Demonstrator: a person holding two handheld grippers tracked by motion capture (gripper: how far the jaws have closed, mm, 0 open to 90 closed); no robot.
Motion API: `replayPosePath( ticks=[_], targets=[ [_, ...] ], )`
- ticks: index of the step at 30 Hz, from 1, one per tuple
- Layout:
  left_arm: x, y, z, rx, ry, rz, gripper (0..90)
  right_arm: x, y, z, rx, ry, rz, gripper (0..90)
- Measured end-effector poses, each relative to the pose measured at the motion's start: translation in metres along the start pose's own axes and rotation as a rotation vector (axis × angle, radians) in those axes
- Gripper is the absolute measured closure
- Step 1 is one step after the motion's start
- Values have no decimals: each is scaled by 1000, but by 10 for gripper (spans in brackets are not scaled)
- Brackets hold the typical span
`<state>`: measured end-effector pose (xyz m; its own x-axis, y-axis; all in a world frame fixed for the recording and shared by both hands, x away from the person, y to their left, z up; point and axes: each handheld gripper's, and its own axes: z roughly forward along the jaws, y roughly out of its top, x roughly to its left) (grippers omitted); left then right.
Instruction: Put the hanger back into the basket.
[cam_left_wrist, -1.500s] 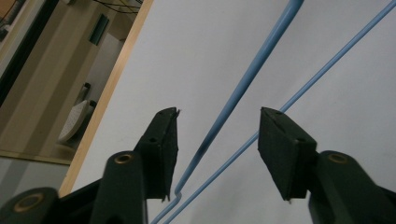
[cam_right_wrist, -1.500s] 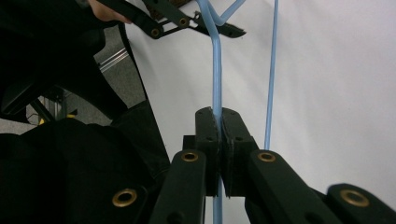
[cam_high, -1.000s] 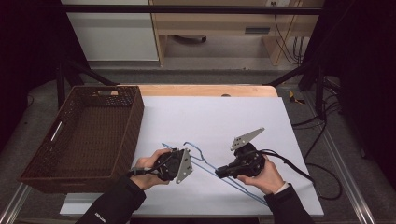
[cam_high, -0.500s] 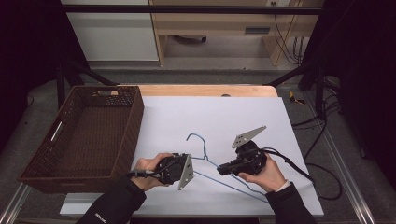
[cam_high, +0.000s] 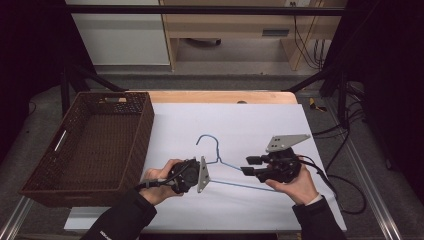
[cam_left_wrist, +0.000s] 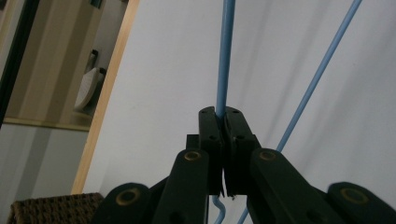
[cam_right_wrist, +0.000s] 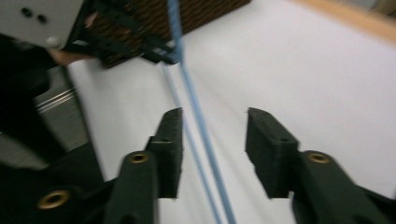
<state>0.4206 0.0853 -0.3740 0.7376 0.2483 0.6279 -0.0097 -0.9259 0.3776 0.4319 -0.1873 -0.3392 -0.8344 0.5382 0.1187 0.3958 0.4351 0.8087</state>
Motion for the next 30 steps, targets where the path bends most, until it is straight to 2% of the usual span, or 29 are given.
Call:
replayPosePath(
  ticks=[1,2,5,7,10,12,15,19,26,30],
  targets=[
    [1,2,0,6,-1,-15,876,-1,0,-4,-27,-34,-14,502],
    [2,3,-1,14,6,-11,876,-2,-1,-8,-49,-64,-16,456],
    [6,4,-3,35,9,-35,876,-7,-4,-16,-94,-125,-13,339],
    [8,4,-4,42,20,-57,876,-10,-7,-20,-110,-173,-17,308],
    [13,3,-8,54,30,-82,876,-15,-13,-26,-159,-193,15,258],
    [17,2,-10,61,35,-98,876,-17,-18,-31,-185,-224,25,208],
    [24,2,-14,67,33,-117,876,-20,-25,-35,-194,-267,47,143],
    [36,5,-20,79,20,-129,876,-24,-35,-39,-187,-303,66,103],
    [56,9,-30,102,18,-156,876,-24,-55,-45,-167,-311,79,82],
    [69,12,-34,120,-3,-179,876,-26,-64,-45,-147,-311,97,79]
  ],
)
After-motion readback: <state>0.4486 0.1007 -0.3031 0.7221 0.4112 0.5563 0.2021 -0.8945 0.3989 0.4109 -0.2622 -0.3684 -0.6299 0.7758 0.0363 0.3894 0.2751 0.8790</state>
